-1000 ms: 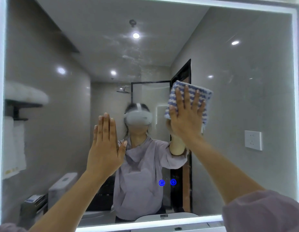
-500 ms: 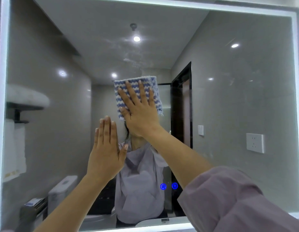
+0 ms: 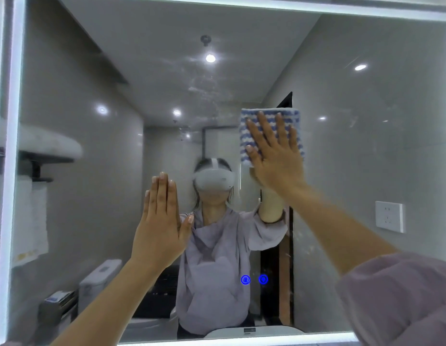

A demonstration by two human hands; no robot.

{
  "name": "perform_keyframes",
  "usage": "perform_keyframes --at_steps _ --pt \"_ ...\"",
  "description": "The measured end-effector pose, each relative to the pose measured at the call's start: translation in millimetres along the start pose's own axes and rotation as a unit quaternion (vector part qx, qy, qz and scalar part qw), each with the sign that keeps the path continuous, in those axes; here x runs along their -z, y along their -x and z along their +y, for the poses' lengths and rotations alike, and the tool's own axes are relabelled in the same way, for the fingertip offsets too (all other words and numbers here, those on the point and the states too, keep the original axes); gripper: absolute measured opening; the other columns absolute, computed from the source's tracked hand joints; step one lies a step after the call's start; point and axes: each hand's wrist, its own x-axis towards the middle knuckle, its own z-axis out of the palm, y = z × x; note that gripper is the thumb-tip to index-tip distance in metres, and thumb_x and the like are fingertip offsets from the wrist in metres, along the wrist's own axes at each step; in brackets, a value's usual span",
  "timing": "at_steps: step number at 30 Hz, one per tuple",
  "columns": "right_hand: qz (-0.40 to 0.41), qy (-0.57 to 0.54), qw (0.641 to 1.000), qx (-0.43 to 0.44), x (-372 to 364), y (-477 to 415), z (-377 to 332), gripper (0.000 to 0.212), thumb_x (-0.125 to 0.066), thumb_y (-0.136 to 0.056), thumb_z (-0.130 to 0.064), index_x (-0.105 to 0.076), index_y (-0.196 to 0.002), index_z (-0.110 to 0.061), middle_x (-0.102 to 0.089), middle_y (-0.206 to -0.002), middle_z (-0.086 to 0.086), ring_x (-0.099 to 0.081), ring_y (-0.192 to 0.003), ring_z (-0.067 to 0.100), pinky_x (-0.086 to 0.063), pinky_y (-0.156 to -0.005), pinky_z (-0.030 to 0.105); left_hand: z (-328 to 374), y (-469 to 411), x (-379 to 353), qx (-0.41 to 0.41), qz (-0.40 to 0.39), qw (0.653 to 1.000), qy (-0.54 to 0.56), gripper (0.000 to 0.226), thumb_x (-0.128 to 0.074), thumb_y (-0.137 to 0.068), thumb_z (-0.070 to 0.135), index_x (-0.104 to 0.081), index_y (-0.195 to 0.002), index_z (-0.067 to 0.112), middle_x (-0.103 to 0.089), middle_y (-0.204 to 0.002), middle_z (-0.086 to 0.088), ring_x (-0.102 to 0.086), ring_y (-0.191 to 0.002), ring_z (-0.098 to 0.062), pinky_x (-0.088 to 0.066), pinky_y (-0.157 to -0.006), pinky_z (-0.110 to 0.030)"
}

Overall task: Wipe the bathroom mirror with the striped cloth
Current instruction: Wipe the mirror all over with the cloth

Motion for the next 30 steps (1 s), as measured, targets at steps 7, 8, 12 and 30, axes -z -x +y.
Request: perform_keyframes --at_steps 7,8,12,30 --pt "-0.001 0.000 0.990 -0.142 -0.1 22.7 85.8 0.062 0.003 -0.095 -0.057 0.008 -0.152 -0.035 0.006 -0.162 -0.002 0.010 -0.148 0.024 0.006 -0.120 0.043 2.6 0.2 2.3 0.005 -0.004 1.000 -0.005 0.081 -0.013 -0.091 0.053 0.006 -0.148 -0.002 0.015 -0.158 -0.017 0.015 -0.147 -0.027 0.010 -0.120 -0.036" --pt "-0.004 -0.005 0.986 -0.168 -1.0 27.4 95.9 0.065 0.005 -0.093 -0.059 0.007 -0.152 -0.034 0.005 -0.162 -0.001 0.008 -0.148 0.024 0.004 -0.120 0.044 2.9 0.1 2.5 0.005 -0.003 1.000 -0.005 0.081 -0.013 -0.092 0.052 0.005 -0.148 -0.002 0.015 -0.158 -0.017 0.015 -0.147 -0.028 0.011 -0.120 -0.035" --pt "-0.005 -0.023 0.978 -0.208 -3.3 35.3 106.3 0.068 0.004 -0.091 -0.060 0.004 -0.153 -0.033 0.003 -0.162 -0.001 0.007 -0.148 0.024 0.007 -0.119 0.043 3.1 -0.1 2.4 0.004 0.004 1.000 -0.003 0.080 -0.017 -0.092 0.050 0.004 -0.148 -0.003 0.013 -0.158 -0.018 0.012 -0.147 -0.029 0.011 -0.120 -0.035" --pt "-0.010 -0.060 0.998 0.002 -15.9 20.9 -119.1 0.059 -0.013 -0.101 -0.047 0.010 -0.152 -0.028 0.017 -0.160 -0.002 0.022 -0.145 0.028 0.016 -0.115 0.050 2.0 1.0 -0.6 0.002 0.008 1.000 0.014 0.077 -0.014 -0.093 0.050 0.009 -0.148 0.000 0.019 -0.157 -0.017 0.018 -0.146 -0.027 0.017 -0.118 -0.032"
